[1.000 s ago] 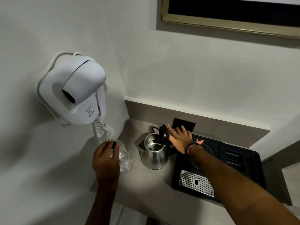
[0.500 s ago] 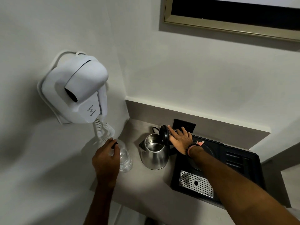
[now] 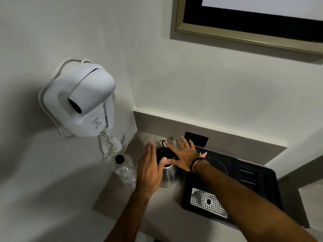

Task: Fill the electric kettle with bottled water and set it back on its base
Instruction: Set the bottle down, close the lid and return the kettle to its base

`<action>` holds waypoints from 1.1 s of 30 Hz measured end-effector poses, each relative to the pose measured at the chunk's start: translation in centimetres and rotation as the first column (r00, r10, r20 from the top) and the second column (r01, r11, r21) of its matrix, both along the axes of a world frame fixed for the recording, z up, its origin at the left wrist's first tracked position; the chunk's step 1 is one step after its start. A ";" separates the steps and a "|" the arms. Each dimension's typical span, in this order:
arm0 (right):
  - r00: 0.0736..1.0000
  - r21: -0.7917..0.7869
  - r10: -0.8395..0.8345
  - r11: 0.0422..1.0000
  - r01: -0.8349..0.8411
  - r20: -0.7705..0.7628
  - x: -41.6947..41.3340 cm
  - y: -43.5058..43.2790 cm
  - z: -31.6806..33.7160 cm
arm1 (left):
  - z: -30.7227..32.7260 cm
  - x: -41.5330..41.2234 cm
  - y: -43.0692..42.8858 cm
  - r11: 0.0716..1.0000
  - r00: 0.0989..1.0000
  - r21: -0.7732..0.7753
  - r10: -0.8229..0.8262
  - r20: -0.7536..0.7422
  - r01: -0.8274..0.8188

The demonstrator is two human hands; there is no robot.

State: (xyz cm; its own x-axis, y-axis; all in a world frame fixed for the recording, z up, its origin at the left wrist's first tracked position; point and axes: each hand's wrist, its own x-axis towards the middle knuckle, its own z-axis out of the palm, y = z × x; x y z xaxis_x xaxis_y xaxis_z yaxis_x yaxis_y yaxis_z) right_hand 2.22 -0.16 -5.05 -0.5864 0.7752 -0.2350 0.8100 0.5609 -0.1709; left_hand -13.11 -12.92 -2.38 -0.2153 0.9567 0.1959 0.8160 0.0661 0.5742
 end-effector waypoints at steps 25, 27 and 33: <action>0.954 -0.291 -0.152 0.954 0.074 -0.258 1.9 -0.3 -0.5 | -7.0 1.7 1.9 0.929 0.714 -0.229 0.370 0.595 -0.290; 0.948 -0.302 -0.169 0.950 0.084 -0.269 2.0 0.1 -0.2 | -7.2 1.9 2.8 0.896 0.516 -0.300 0.435 0.738 -0.327; 0.928 -0.279 -0.188 0.955 0.097 -0.322 2.0 0.3 -0.3 | -8.0 1.9 3.8 0.877 0.384 -0.348 0.462 0.800 -0.331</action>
State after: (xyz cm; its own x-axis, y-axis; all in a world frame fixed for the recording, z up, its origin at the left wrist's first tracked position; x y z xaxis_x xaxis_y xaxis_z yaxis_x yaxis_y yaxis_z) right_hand 4.19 0.13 -5.33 -0.5537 0.7972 -0.2405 0.7444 0.3444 -0.5720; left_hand -11.17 -9.07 -10.43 -0.5678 0.7142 -0.4094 -0.2038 0.3598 0.9105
